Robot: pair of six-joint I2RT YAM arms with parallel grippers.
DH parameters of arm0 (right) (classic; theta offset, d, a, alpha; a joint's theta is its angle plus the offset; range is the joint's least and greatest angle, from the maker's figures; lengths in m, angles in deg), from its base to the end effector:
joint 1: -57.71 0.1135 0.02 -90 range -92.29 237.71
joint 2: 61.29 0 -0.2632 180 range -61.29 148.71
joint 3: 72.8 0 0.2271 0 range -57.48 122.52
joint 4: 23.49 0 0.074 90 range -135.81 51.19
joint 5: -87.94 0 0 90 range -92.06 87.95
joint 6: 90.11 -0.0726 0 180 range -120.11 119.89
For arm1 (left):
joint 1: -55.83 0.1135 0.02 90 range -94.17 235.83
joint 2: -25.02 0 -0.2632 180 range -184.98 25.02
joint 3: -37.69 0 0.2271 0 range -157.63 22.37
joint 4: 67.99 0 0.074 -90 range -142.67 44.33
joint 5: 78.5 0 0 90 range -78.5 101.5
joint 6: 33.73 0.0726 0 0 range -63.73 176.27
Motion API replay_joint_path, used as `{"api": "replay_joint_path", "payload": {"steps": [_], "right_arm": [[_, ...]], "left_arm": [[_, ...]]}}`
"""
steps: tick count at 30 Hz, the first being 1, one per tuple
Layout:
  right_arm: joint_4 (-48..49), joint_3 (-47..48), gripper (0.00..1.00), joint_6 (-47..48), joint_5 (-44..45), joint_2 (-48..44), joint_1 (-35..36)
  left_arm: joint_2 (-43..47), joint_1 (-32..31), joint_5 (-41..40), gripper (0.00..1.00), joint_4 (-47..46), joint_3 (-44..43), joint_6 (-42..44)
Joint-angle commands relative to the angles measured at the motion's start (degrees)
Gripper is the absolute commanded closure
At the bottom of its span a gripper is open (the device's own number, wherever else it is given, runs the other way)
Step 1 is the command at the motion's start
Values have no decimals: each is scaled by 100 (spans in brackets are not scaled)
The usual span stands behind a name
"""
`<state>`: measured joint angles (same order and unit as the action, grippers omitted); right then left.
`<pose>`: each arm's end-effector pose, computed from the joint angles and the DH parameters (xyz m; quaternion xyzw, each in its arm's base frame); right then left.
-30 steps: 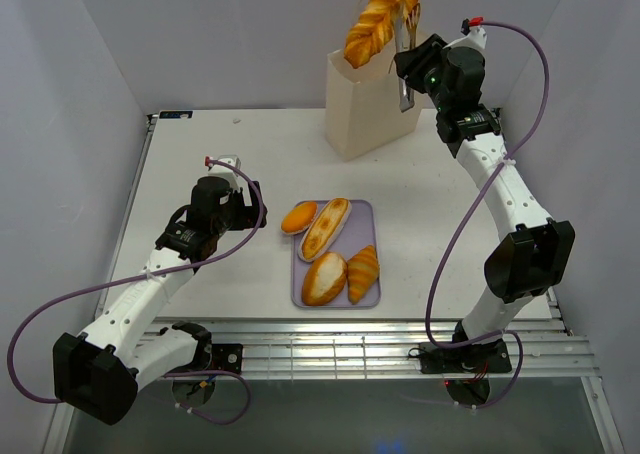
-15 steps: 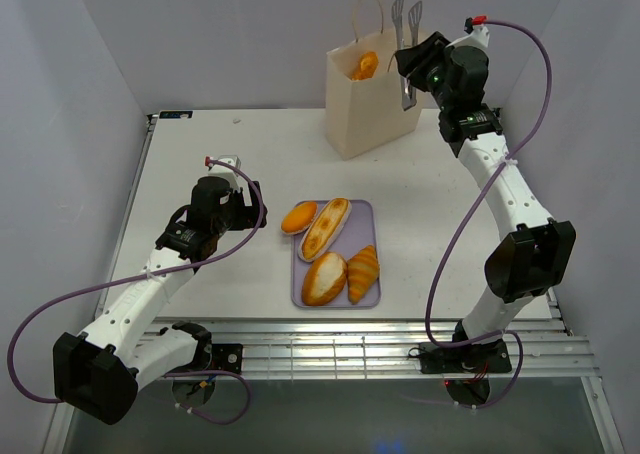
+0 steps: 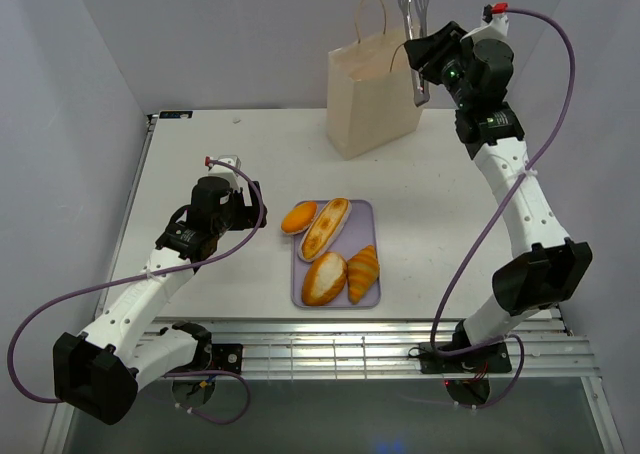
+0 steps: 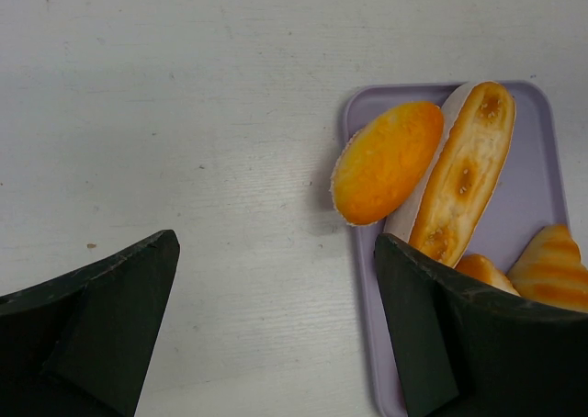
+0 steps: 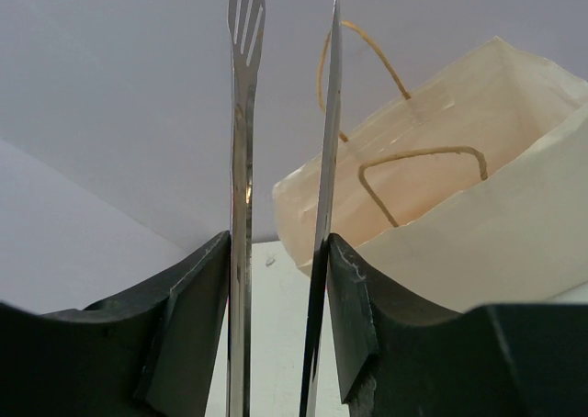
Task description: Place the fake bread into the paper bag
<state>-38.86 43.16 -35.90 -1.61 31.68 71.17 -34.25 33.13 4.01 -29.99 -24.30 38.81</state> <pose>0.3775 0.0898 0.4845 0.1304 0.6455 0.3112 0.6852 0.2172 -0.0806 0.2662 0.0105 0.8867 -0.1030 0.4506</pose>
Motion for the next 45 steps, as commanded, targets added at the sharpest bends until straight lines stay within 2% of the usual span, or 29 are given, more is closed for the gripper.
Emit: {"api": "replay_joint_path", "payload": {"steps": [1,7,12,16,21,27,29,35,45], "right_arm": [[216,18,50,134,-561,-551,-45],[67,-729,51,344,-1309,-1262,-45],[129,-2196,51,704,-1986,-2280,-18],[-186,-3294,51,1302,-2425,-3046,34],[-636,-4742,49,1689,-2462,-3924,122],[-417,-6142,49,1259,-2506,-4585,184],[-198,-6749,49,1032,-2532,-4673,219],[242,-7566,49,705,-2567,-4683,333],[1104,-7981,48,283,-2822,-4104,369]], "left_arm": [[55,-24,-69,2,-35,-158,23],[73,-24,-315,2,-26,-149,31],[38,-24,-359,2,-18,-166,31],[47,-24,-464,2,-9,-166,31],[90,-24,-552,2,9,-158,40],[99,-24,-570,2,17,-166,40],[91,-24,-579,2,26,-167,40],[82,-24,-535,2,26,-175,40],[143,-24,-456,2,35,-193,31]]}}
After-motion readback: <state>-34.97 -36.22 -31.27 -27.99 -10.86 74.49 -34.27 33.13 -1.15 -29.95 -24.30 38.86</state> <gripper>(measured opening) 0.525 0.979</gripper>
